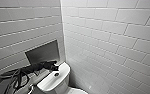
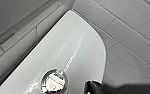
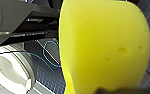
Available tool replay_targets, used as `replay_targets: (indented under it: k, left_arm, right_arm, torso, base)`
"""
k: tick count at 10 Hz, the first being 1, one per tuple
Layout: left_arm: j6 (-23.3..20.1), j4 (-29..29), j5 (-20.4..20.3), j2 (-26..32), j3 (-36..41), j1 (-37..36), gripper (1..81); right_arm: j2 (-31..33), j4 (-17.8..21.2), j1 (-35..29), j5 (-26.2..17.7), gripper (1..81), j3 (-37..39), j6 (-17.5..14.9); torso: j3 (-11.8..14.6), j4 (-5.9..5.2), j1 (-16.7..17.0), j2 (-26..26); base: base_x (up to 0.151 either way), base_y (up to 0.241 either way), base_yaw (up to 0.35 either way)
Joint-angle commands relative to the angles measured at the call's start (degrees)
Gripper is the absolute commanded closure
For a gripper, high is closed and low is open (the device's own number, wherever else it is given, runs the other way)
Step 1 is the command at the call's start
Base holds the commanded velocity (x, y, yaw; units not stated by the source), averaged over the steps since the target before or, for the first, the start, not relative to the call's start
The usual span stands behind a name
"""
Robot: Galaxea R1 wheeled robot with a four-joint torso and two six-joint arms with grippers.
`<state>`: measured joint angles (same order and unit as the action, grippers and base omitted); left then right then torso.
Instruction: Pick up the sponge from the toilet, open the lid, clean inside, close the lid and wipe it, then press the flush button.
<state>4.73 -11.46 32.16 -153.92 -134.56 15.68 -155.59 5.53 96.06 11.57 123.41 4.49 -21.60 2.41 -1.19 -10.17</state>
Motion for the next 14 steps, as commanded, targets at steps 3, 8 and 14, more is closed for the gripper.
replay_targets:
  k: [3,8,14]
  left_arm:
    - [-0.25,2.49,1.76,-0.43,-3.77,-12.2,81.1]
    - [-0.25,5.04,1.77,-2.89,-8.35,-12.29,81.1]
    - [-0.25,8.03,1.33,-5.79,-13.0,-10.71,81.1]
  right_arm:
    - [0.96,-0.17,0.41,-4.01,81.1,-1.42,-0.18]
    - [0.87,-0.17,0.5,-4.01,81.1,-1.78,-0.27]
    - [0.87,-0.61,0.76,-4.01,81.1,-1.6,-0.27]
  torso:
    - [-2.53,0.0,0.0,0.0]
    - [-4.13,0.0,-0.05,0.06]
    - [-4.18,0.0,-0.07,0.06]
  base:
    - [0.0,0.0,0.0]
    - [0.0,0.0,0.0]
    - [0.0,0.0,0.0]
